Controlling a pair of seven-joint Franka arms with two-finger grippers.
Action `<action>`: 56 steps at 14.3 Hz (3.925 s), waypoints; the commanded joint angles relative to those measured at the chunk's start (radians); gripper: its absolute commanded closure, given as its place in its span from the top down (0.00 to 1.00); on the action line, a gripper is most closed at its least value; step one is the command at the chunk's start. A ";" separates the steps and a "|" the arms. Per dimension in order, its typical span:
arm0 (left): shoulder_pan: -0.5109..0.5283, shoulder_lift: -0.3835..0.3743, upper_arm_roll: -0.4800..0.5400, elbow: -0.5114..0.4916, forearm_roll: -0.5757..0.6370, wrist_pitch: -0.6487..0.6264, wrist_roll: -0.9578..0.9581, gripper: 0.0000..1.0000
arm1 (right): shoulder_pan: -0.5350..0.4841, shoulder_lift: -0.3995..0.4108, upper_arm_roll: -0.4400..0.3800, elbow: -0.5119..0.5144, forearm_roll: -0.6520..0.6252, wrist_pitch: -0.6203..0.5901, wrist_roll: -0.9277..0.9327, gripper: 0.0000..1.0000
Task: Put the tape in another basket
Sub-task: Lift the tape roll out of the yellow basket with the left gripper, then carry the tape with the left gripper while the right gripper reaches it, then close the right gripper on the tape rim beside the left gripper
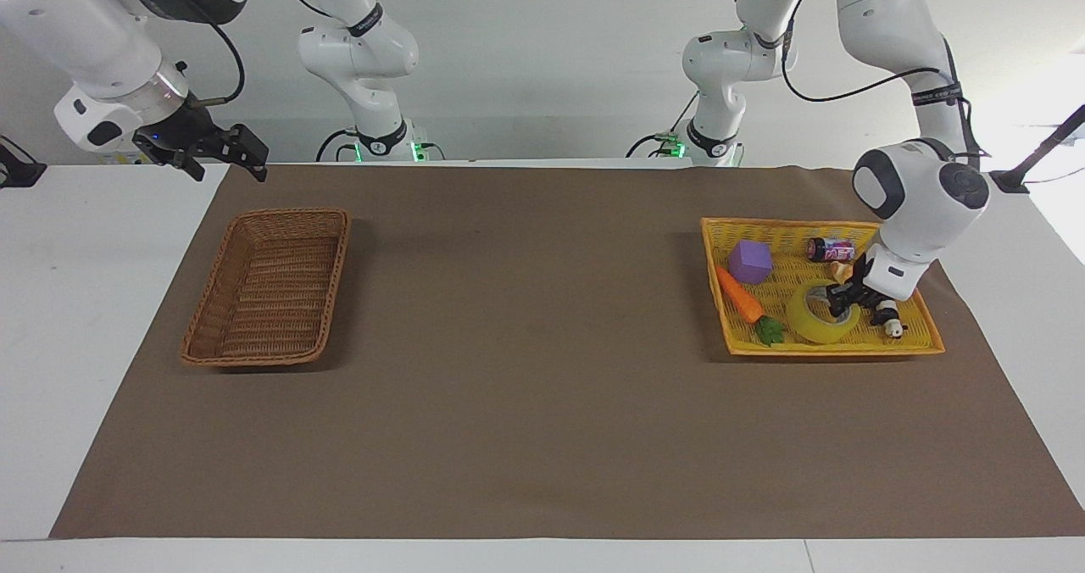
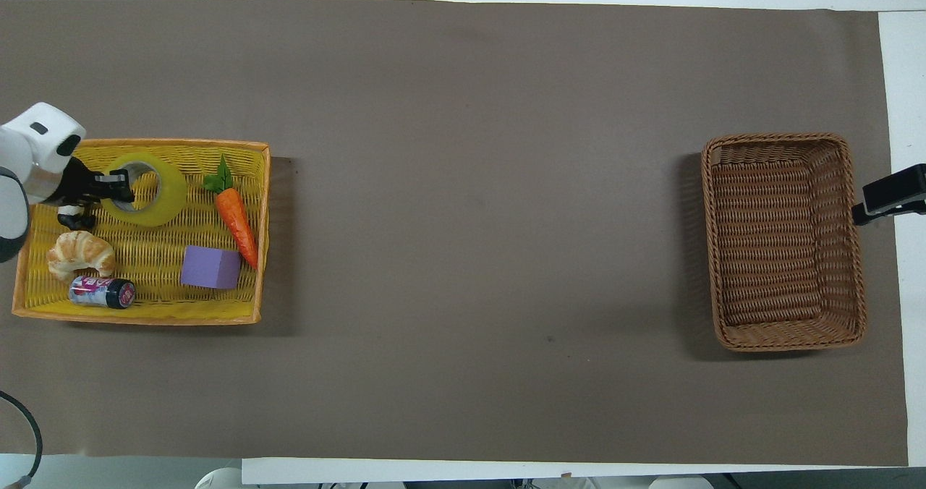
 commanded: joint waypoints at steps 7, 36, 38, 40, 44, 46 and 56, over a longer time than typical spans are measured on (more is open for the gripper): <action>-0.414 0.021 0.004 0.342 -0.313 -0.252 -0.423 0.00 | -0.009 -0.022 0.009 -0.024 -0.008 0.003 -0.020 1.00; -0.600 0.058 0.006 0.387 -0.418 -0.125 -0.682 0.01 | 0.468 0.207 0.022 -0.202 1.255 0.895 -0.028 1.00; -0.600 0.056 0.006 0.387 -0.417 -0.123 -0.681 0.01 | 0.494 0.230 0.022 -0.185 1.255 0.935 -0.028 1.00; -0.600 0.056 0.006 0.387 -0.417 -0.126 -0.681 0.01 | 0.500 0.239 0.022 -0.185 1.255 0.943 -0.033 0.99; -0.600 0.056 0.006 0.385 -0.417 -0.125 -0.682 0.01 | 0.502 0.237 0.024 -0.186 1.253 0.934 -0.033 0.90; -0.600 0.055 0.006 0.381 -0.417 -0.125 -0.681 0.01 | 0.502 0.237 0.024 -0.186 1.253 0.931 -0.034 0.72; -0.607 0.053 0.006 0.379 -0.417 -0.128 -0.682 0.10 | 0.525 0.233 0.026 -0.191 1.252 0.931 -0.036 0.00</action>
